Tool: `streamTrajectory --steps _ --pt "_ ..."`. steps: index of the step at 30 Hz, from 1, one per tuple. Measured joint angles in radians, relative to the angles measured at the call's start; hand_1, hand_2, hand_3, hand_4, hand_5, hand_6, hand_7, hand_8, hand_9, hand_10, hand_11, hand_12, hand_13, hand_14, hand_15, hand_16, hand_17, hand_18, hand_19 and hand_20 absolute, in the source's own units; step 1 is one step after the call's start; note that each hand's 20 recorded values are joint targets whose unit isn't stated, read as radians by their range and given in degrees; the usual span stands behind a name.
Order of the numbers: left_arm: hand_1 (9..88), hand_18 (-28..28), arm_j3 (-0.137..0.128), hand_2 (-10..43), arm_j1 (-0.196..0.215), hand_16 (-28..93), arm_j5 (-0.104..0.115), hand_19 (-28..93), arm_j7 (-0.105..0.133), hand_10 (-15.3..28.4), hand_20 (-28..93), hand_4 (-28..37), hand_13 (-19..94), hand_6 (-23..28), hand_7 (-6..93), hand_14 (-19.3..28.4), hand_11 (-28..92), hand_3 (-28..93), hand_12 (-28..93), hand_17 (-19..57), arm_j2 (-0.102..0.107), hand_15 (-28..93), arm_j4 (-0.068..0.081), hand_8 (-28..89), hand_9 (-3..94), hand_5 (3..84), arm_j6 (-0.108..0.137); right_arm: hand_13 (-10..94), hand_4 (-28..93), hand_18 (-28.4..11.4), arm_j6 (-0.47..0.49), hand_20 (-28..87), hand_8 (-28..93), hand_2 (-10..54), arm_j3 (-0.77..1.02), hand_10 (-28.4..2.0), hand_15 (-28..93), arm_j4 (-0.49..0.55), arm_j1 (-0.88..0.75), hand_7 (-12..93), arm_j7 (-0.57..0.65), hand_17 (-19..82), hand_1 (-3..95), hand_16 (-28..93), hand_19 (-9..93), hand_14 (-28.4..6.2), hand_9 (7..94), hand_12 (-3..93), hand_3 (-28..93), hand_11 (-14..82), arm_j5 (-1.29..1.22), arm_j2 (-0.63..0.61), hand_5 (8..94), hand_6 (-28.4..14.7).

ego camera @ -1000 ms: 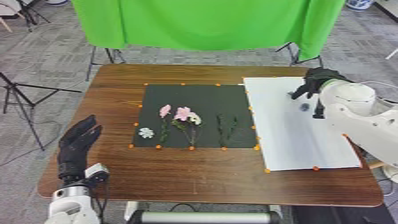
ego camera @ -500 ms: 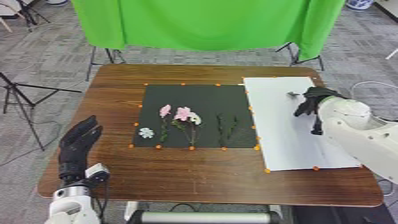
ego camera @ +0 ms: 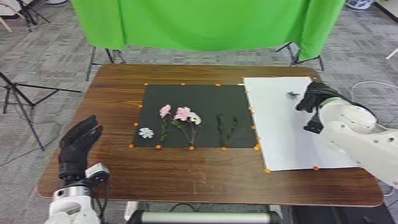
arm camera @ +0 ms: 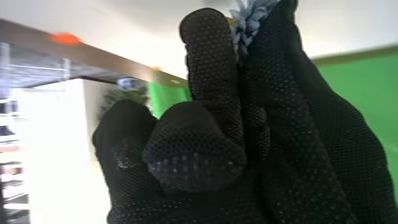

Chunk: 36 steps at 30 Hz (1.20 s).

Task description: Arrange flowers

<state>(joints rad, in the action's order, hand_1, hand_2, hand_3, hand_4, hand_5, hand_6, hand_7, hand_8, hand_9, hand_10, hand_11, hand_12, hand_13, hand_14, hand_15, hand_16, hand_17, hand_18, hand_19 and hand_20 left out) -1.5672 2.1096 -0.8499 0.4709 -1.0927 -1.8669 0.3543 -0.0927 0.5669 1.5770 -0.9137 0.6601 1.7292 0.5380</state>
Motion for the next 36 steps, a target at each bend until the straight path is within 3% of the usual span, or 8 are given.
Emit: streamTrajectory --steps 7,11,16,25,36 --pt "39.5 13.1 0.000 -7.1 0.000 -1 -0.001 21 -0.001 10.4 24 -12.4 36 -1.4 22.3 14.4 23 72 15 12.1 0.000 23 0.000 -9 37.0 47.7 -0.002 92 -17 -14.4 0.048 61 6 -6.4 -0.147 -12.3 64 0.126 0.178 18 -0.073 66 56.5 27 93 -1.9 83.7 26.1 61 11.8 -0.084 -0.008 76.1 1.8" --pt "39.3 13.1 0.000 -7.1 0.000 -1 -0.004 21 -0.005 10.4 23 -12.4 36 -1.5 22.4 14.3 23 72 15 11.9 0.000 22 -0.001 -9 36.9 47.6 -0.006 91 -17 -14.3 0.165 61 6 -6.3 -0.246 -12.5 64 0.128 0.310 18 -0.109 65 56.1 27 93 -1.8 79.6 26.3 62 9.7 -0.116 0.039 76.2 2.2" --pt "38.9 13.1 0.000 -7.0 0.000 0 -0.004 21 -0.006 10.5 23 -12.5 35 -1.5 22.5 14.4 23 72 15 11.5 0.000 22 -0.001 -9 36.8 47.6 -0.008 91 -17 -14.2 0.176 61 5 -6.3 -0.360 -12.7 64 0.099 0.408 18 -0.134 65 55.7 27 93 -1.9 76.7 25.2 62 9.5 -0.095 0.127 76.0 2.5" --pt "38.9 13.1 -0.001 -7.1 0.000 0 -0.004 20 -0.010 10.2 23 -12.8 35 -1.8 22.8 14.3 23 73 15 11.2 -0.001 22 -0.001 -10 36.6 47.5 -0.010 90 -18 -14.4 0.199 60 5 -5.7 -0.452 -12.7 64 0.058 0.422 19 -0.173 64 54.8 27 93 -2.0 73.9 21.7 62 10.6 -0.052 0.246 75.0 3.1" --pt "38.4 13.0 -0.001 -7.4 0.000 0 -0.006 20 -0.016 10.0 23 -13.0 35 -2.0 23.3 14.1 23 73 15 10.9 -0.002 22 -0.001 -10 36.7 47.4 -0.016 89 -17 -14.4 0.217 59 4 -6.4 -0.456 -13.3 64 0.024 0.389 20 -0.180 63 51.0 27 93 -2.8 70.7 18.3 62 11.1 -0.050 0.272 71.7 3.2"
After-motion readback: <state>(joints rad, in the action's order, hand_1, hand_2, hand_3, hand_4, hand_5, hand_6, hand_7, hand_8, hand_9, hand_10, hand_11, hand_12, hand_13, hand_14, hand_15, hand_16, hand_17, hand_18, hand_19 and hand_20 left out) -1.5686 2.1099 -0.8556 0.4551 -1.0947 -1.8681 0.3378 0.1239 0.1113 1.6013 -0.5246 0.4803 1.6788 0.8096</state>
